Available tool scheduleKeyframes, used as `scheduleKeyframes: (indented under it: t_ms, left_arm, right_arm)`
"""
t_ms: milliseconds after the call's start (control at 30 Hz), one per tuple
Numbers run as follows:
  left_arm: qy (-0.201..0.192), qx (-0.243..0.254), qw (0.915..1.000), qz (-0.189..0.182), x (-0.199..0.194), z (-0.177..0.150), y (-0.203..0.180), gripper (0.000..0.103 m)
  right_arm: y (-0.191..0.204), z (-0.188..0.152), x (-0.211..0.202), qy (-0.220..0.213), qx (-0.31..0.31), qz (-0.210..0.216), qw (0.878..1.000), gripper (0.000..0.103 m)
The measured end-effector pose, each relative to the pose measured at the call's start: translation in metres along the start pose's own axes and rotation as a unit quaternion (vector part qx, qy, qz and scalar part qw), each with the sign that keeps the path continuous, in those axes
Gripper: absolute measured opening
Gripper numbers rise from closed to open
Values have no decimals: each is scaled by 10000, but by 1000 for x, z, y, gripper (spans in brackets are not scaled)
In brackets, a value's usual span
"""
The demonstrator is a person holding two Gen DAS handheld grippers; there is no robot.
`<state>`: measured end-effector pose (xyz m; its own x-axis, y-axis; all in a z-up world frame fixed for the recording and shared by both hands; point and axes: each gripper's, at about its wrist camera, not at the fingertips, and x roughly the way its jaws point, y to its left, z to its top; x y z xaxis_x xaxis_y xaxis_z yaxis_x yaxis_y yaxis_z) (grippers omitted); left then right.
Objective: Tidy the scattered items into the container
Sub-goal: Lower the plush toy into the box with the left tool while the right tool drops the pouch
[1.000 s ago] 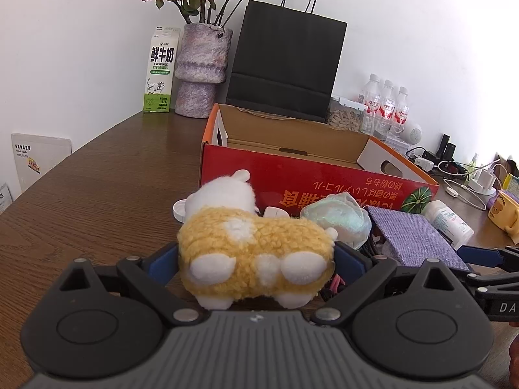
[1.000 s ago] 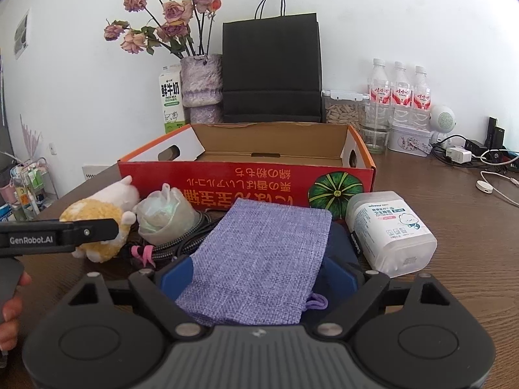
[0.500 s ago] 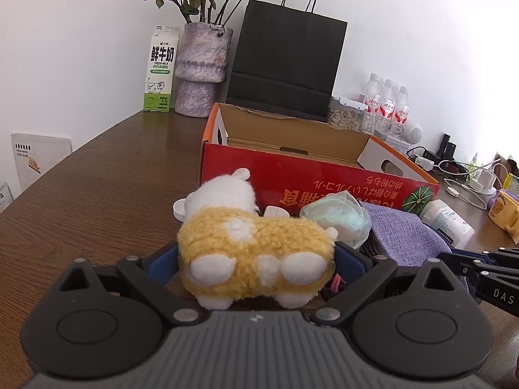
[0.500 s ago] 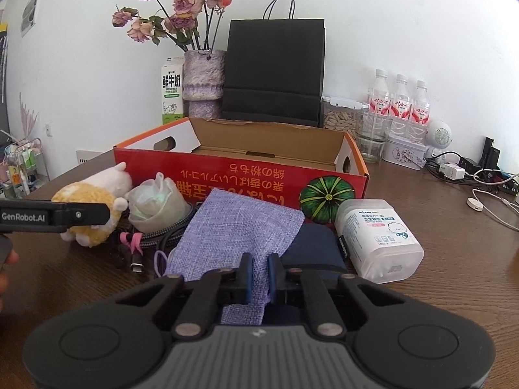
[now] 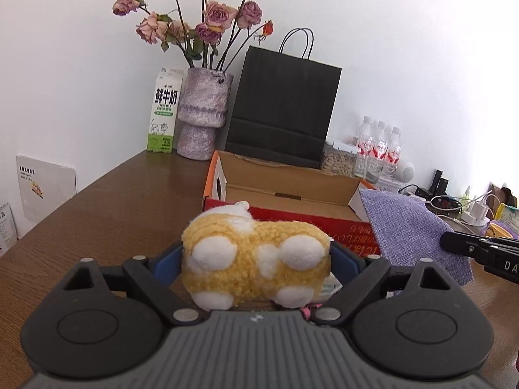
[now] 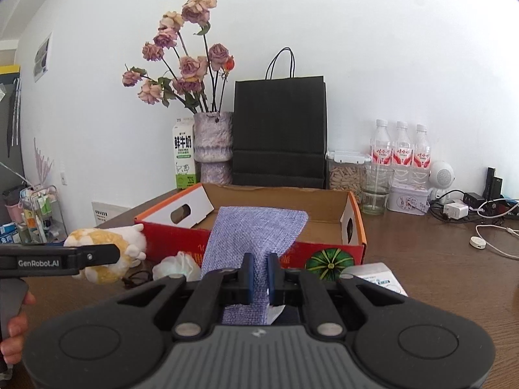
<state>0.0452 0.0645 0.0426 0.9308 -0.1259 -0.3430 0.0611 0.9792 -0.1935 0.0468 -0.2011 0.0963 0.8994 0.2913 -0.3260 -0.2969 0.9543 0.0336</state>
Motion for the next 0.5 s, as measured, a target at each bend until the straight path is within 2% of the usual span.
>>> scheduleKeyframes:
  t_ms: [267, 500]
  left_arm:
    - [-410, 87, 9991, -70, 1, 33, -17, 92]
    - [-601, 94, 9980, -144, 32, 62, -36, 93]
  right_arm:
    - [-4, 28, 9, -356, 54, -23, 9993, 7]
    - [-11, 48, 40, -506, 219, -8, 9985, 7]
